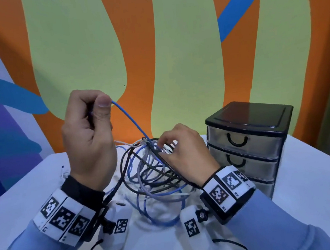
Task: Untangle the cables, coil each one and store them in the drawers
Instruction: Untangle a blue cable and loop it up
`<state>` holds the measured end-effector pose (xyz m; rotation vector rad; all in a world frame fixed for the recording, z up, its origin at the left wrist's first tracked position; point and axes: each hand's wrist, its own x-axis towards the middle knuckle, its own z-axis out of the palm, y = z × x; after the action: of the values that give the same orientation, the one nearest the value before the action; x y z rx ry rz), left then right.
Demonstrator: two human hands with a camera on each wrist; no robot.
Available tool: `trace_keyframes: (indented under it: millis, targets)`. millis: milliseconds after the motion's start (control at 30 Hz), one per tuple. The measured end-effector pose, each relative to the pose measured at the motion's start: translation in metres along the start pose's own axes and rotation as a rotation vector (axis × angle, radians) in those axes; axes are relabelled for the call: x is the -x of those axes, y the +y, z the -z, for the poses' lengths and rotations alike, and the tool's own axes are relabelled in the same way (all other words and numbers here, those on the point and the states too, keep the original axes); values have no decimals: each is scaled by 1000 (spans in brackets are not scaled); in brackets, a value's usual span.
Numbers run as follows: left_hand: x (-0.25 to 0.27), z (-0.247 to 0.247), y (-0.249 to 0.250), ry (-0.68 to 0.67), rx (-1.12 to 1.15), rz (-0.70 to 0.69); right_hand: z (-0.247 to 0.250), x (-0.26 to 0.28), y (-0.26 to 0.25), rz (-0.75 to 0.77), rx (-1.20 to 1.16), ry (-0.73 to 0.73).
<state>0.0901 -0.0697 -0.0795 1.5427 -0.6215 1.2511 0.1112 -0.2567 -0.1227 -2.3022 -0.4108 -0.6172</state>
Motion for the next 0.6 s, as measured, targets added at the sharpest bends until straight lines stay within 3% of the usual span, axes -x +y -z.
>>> trace_keyframes:
  millis: [100,200,267,433,500,600]
  targets:
    - [-6,2,-12,-55,-46,127,3,0,0,13,83,84]
    - [-12,9,-17,-48,-46,190,-2,0,1,23,34,40]
    - [-14,13,-12,-136,-70,157,-6,0,3,-16,11,36]
    - [-8,12,7,-597,-266,-3,-5,0,3,-90,44,43]
    - [-6,10,7,-675,-306,-54,-3,1,3,-117,74,36]
    - [-9,13,1,-674,-325,-70,-2,1,2,-163,51,51]
